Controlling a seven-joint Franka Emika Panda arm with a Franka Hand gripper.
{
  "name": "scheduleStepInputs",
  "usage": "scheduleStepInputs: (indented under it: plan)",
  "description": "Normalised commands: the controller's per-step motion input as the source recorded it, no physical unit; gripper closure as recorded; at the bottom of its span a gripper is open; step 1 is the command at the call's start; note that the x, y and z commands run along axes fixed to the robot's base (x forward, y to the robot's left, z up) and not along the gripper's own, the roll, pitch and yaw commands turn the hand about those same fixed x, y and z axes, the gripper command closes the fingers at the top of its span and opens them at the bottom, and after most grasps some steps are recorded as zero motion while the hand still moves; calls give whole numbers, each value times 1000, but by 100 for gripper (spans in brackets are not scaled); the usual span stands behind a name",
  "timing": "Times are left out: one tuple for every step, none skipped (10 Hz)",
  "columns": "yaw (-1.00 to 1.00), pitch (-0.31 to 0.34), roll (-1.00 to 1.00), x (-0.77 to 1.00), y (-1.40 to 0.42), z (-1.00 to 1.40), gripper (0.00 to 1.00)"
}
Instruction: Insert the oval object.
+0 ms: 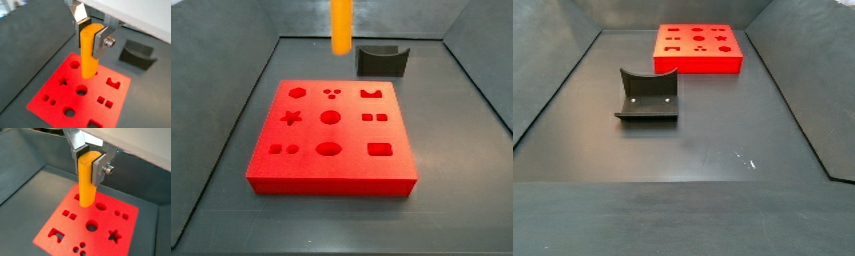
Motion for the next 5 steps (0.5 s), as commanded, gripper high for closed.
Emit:
scheduleStepInputs:
  plan:
    - [-1000,0,34,0,-46,-371,100]
    - [-1000,-84,-50,0,0,-434,100]
    - [-971,-209,-91,-91,-40,-549,100]
    - [-1000,0,0,0,-31,-526,100]
    - [-1000,4,84,-34,0,-403,100]
